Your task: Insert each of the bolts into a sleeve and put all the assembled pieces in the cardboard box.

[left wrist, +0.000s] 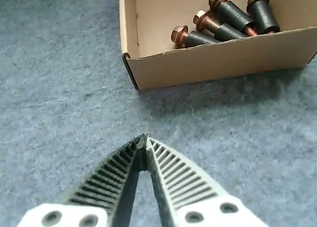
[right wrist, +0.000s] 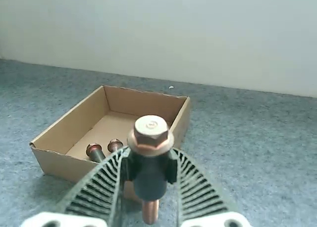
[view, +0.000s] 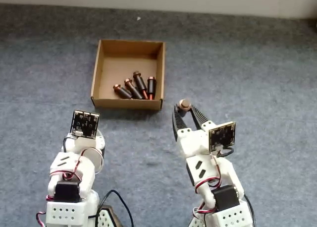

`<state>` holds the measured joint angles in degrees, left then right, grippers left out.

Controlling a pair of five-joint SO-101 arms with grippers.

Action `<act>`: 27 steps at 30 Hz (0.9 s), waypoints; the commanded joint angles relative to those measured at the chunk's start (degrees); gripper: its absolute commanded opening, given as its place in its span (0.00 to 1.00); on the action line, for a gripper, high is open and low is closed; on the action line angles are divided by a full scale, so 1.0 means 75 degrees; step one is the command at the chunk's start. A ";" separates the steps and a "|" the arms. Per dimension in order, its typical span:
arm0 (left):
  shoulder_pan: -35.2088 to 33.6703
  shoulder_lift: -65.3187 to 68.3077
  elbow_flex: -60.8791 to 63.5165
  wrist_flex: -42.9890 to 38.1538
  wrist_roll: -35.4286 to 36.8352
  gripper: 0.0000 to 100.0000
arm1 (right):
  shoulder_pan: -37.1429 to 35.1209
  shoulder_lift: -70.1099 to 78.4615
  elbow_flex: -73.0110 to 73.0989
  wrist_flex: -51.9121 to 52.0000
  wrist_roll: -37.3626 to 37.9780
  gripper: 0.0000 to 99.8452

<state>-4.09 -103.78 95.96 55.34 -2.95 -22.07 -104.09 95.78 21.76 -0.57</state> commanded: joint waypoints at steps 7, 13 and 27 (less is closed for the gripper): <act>-0.0018 -0.0029 0.0170 0.1184 -0.0094 0.01 | 0.0029 0.0064 -0.0475 0.1764 -0.0281 0.00; -0.0006 -0.0029 0.0170 0.1782 -0.0094 0.01 | 0.0029 0.1659 -0.2725 0.2514 -0.0563 0.00; -0.0029 -0.0041 0.0170 0.2204 -0.0082 0.01 | 0.0029 0.7801 -0.7039 0.2491 -0.0563 0.00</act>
<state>-4.09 -103.78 96.04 71.78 -2.95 -22.07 -51.96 52.35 40.48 -4.18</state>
